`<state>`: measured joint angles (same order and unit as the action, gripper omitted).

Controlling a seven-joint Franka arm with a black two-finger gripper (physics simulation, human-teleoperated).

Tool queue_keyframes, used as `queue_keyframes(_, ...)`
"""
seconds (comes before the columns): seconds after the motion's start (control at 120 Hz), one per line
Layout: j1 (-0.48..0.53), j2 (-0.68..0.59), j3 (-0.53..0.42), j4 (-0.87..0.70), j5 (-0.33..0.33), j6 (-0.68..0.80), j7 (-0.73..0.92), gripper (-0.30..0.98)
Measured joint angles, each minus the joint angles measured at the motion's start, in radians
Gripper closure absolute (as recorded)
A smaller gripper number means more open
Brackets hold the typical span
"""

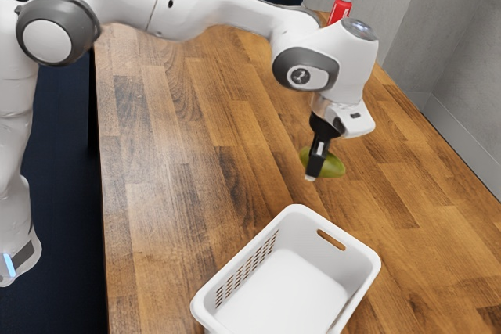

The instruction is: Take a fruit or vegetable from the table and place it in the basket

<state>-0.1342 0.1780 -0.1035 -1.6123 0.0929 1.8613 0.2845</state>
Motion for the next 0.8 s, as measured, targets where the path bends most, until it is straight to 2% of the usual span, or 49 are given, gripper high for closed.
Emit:
queue_keyframes(0.083, -0.057, 0.004, -0.008, 0.062, 0.003, -0.027, 0.002, 0.31)
queue_keyframes(0.158, -0.084, 0.006, -0.052, 0.096, 0.005, -0.047, 0.004, 0.31)
queue_keyframes(0.258, -0.132, 0.010, -0.099, 0.113, 0.007, -0.066, 0.006, 0.39)
queue_keyframes(0.442, -0.236, 0.031, -0.107, 0.124, 0.009, -0.083, 0.008, 0.45)
queue_keyframes(0.6, -0.255, 0.039, -0.107, 0.125, 0.009, -0.089, 0.009, 0.48)
queue_keyframes(0.617, -0.255, 0.040, -0.107, 0.125, 0.009, -0.089, 0.010, 0.47)
queue_keyframes(0.683, -0.263, 0.039, -0.107, 0.125, 0.007, -0.092, 0.011, 0.29)
queue_keyframes(0.8, -0.269, 0.037, -0.107, 0.135, 0.004, -0.101, 0.015, 0.13)
